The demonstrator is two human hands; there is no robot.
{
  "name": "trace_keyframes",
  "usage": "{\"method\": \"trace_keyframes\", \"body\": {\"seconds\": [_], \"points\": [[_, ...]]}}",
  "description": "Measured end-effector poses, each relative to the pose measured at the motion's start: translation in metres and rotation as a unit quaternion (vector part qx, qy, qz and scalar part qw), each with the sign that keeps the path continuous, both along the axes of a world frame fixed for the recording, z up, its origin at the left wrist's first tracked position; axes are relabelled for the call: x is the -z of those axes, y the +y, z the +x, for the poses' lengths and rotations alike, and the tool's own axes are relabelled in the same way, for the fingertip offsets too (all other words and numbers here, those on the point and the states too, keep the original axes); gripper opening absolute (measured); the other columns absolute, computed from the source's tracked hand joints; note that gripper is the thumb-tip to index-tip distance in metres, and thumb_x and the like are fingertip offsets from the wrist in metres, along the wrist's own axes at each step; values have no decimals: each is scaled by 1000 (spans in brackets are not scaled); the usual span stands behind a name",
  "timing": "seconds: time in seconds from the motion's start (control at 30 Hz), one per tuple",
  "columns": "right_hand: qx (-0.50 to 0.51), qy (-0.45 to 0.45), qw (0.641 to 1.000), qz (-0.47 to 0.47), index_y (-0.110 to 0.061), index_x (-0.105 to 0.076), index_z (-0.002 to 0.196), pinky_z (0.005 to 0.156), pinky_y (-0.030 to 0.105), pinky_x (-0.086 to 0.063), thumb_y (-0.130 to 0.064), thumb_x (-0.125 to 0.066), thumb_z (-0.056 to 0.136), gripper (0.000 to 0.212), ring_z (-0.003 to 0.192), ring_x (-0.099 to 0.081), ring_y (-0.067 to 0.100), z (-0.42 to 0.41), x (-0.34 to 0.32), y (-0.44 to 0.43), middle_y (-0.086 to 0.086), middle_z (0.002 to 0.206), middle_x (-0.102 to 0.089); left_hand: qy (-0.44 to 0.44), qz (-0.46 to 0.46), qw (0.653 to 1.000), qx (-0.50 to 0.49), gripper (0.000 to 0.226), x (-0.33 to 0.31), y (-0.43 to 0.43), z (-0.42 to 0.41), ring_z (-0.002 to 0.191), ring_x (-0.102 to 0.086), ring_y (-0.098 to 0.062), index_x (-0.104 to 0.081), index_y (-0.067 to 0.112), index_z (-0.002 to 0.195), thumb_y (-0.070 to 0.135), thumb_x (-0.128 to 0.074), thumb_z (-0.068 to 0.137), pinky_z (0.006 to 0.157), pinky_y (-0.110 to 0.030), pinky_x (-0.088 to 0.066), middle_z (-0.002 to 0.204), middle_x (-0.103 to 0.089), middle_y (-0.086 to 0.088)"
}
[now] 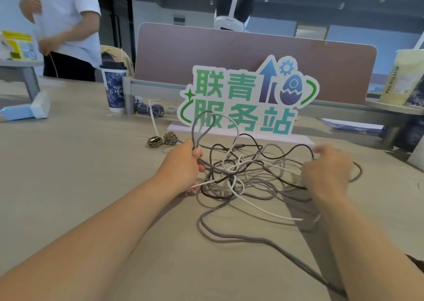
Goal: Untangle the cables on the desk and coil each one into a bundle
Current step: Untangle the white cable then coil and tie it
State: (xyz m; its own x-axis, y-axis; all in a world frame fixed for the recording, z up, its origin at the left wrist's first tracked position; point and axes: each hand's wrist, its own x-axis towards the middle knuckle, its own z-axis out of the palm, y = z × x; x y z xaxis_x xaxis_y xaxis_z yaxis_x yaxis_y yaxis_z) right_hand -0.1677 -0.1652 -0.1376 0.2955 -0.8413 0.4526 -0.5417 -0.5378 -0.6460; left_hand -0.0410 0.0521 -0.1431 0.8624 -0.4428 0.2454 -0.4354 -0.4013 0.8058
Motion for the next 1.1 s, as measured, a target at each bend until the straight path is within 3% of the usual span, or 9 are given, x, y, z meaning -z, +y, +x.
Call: {"method": "trace_keyframes", "body": {"seconds": [0.07, 0.17, 0.33, 0.53, 0.7, 0.8, 0.87, 1.0, 1.1], "points": [[-122, -10, 989, -86, -11, -62, 119, 99, 35, -37, -10, -53, 89, 31, 117, -47, 26, 9, -8, 17, 9, 126, -57, -27, 18, 999, 1, 26, 1, -1, 1, 54, -50, -15, -45, 18, 79, 23, -34, 102, 48, -28, -37, 74, -64, -2], [-304, 76, 947, -62, -20, -66, 114, 90, 28, -41, -25, -54, 93, 25, 105, -55, 16, 18, -7, 42, -4, 113, -65, -31, 19, 999, -1, 28, 2, 0, 3, 52, -48, -11, -45, 20, 77, 24, -35, 102, 44, -22, -35, 73, -63, -2], [-338, 100, 934, -57, -19, -71, 96, 62, 14, -37, -25, -55, 93, 17, 74, -51, 4, 15, -6, 47, -7, 80, -62, -9, 1, 1000, 3, 23, 0, 1, 0, 53, -50, -12, -48, 15, 85, 23, -35, 102, 35, -15, -36, 77, -61, -5], [-258, -16, 966, -13, -11, -69, 86, 57, 21, -35, -21, -56, 93, 19, 81, -53, 14, 11, -12, 38, -4, 82, -60, 14, -10, 1000, -5, 23, 1, 2, 3, 55, -59, -22, -48, 18, 84, 25, -35, 101, 37, -20, -40, 85, -62, -9], [15, -208, 974, 90, -2, -65, 86, 65, 27, -34, -18, -45, 97, 28, 80, -52, 28, -5, -14, 6, 13, 86, -59, 21, -24, 999, -9, 24, 0, 5, 5, 55, -60, -24, -46, 18, 83, 27, -34, 101, 38, -23, -42, 86, -61, -11], [65, -113, 986, 108, -2, -63, 105, 78, 34, -40, -9, -50, 89, 22, 96, -53, 34, -9, -8, -6, 22, 113, -58, -1, -27, 1000, 1, 23, 1, 3, 4, 56, -57, -20, -46, 15, 84, 23, -34, 102, 33, -16, -37, 89, -60, -14], [49, -18, 997, 55, -10, -56, 124, 96, 41, -37, -4, -52, 83, 41, 117, -44, 37, -4, -7, 4, 19, 128, -48, -15, -25, 1000, 7, 22, 0, 2, 3, 57, -53, -14, -46, 13, 86, 21, -34, 102, 33, -13, -37, 87, -57, -11], [-183, 50, 977, -97, -15, -48, 136, 108, 37, -30, -3, -46, 91, 46, 130, -37, 24, 13, -10, 38, 7, 139, -46, -21, -24, 999, 10, 25, 1, 1, 3, 56, -51, -12, -45, 19, 81, 21, -33, 102, 35, -15, -38, 83, -56, -7], [-301, 151, 936, -100, -22, -46, 137, 109, 40, -30, -9, -38, 97, 43, 123, -44, 25, 23, -1, 53, 4, 131, -55, -23, -21, 999, 9, 25, 1, 2, 3, 56, -51, -12, -44, 20, 80, 22, -33, 102, 35, -14, -38, 82, -56, -8]]}}
